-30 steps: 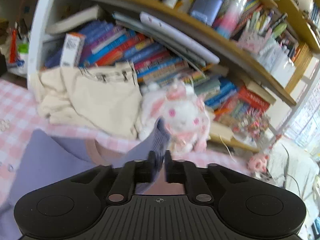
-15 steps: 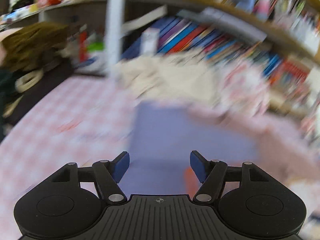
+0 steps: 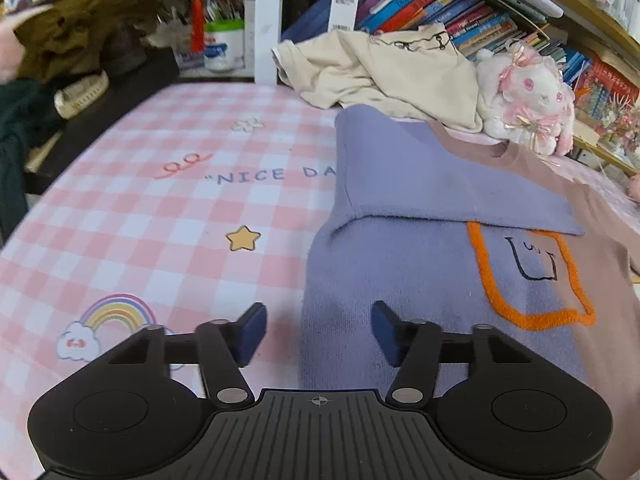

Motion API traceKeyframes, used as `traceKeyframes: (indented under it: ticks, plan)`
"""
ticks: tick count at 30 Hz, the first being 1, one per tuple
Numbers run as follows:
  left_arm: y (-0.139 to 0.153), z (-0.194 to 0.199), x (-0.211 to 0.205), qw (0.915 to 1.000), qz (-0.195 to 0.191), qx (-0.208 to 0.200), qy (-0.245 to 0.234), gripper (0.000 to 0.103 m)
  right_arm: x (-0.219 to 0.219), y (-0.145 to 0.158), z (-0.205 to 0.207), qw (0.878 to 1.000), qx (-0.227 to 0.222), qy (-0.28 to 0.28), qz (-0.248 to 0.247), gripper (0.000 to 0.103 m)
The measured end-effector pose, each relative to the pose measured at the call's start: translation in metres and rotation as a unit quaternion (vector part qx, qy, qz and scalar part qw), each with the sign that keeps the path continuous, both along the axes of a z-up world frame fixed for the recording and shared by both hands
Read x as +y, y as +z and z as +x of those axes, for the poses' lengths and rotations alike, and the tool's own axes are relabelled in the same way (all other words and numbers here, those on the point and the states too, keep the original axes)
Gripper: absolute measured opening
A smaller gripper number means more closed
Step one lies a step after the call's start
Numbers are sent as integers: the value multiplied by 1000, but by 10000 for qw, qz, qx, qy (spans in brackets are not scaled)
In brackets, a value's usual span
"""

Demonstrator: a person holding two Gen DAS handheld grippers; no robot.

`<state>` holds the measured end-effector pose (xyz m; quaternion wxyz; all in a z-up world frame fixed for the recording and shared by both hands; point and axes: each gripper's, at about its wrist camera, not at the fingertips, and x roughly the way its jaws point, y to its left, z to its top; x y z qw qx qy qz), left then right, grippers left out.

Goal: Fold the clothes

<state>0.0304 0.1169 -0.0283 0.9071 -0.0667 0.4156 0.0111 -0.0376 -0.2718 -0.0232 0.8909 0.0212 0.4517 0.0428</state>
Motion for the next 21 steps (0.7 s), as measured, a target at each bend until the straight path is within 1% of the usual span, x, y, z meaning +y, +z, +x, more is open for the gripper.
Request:
traceKeyframes:
  ticks: [1, 2, 3, 4, 5, 6, 7, 8, 11, 17, 21]
  plan:
    - [-2, 0, 1, 10000, -68, 20, -49, 34, 2, 0, -1, 10000, 20, -46, 47, 38]
    - [-4, -1, 2, 9999, -130, 25, -100, 28, 4, 0, -1, 9999, 32, -75, 95, 36]
    - [-4, -2, 2, 9997, -166, 21, -149, 27, 6, 0, -2, 9999, 26, -97, 141, 31]
    - [-5, -3, 3, 9996, -193, 14, -199, 20, 9, 0, -2, 9998, 18, -121, 180, 28]
    - [-5, -3, 5, 9995, -249, 20, -198, 9, 11, 0, -3, 9997, -2, -163, 176, 27]
    - [-5, -2, 8, 9993, -316, 32, -178, 8, 14, -1, -3, 9996, -22, -203, 180, 24]
    - [-5, -2, 10, 9991, -383, 44, -157, 4, 15, -1, -4, 9995, -39, -226, 231, 17]
    - [-5, -1, 14, 9989, -425, 47, -167, 4, 17, -1, -4, 9993, -54, -250, 279, 16]
    - [-4, 0, 20, 9992, -332, -29, -215, 4, 27, 0, -3, 9993, -54, -247, 290, 14]
    - [1, 4, 50, 9994, -315, -93, -63, 4, 59, -1, 3, 9996, -70, 22, 274, 14]
    - [1, 4, 66, 9994, -338, -58, -63, 4, 78, -1, 2, 9996, -116, 204, 156, 14]
